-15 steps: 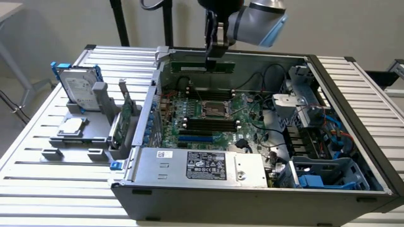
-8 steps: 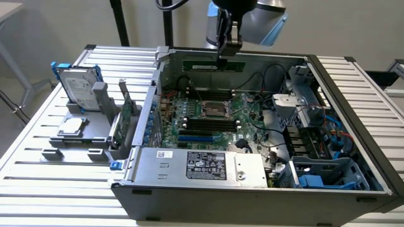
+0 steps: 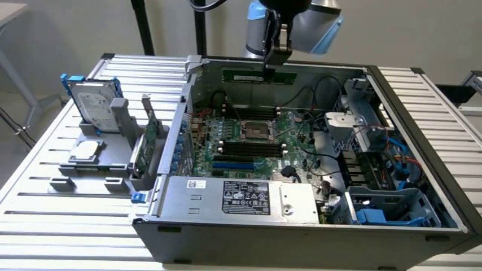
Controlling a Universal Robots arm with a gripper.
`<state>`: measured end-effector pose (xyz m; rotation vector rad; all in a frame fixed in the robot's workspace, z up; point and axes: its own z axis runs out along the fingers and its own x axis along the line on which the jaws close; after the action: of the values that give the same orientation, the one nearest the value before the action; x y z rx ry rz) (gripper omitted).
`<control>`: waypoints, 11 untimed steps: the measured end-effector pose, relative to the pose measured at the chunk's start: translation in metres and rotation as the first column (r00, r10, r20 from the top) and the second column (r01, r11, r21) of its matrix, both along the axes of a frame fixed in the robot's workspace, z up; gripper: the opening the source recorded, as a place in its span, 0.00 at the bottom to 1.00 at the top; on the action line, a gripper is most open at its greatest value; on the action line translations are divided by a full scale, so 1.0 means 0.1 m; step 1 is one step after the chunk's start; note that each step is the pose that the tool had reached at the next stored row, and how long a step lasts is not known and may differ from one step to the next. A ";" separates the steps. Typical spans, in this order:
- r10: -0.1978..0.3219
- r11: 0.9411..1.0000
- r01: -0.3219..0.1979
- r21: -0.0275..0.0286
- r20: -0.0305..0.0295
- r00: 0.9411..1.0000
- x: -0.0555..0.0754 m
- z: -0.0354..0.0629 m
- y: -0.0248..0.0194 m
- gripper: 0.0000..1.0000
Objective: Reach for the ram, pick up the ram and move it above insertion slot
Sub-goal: 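Pick up the ram and move it above insertion slot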
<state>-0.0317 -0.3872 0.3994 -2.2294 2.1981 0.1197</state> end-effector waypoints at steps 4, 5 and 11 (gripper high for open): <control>-0.016 1.000 0.016 -0.001 0.000 1.000 0.03 0.000 0.043 0.13; -0.019 1.000 0.019 -0.001 0.000 1.000 0.04 0.000 0.055 0.13; -0.024 1.000 0.024 -0.001 -0.001 1.000 0.06 0.000 0.073 0.13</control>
<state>-0.0253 -0.3799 0.3994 -2.2028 2.2255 0.1190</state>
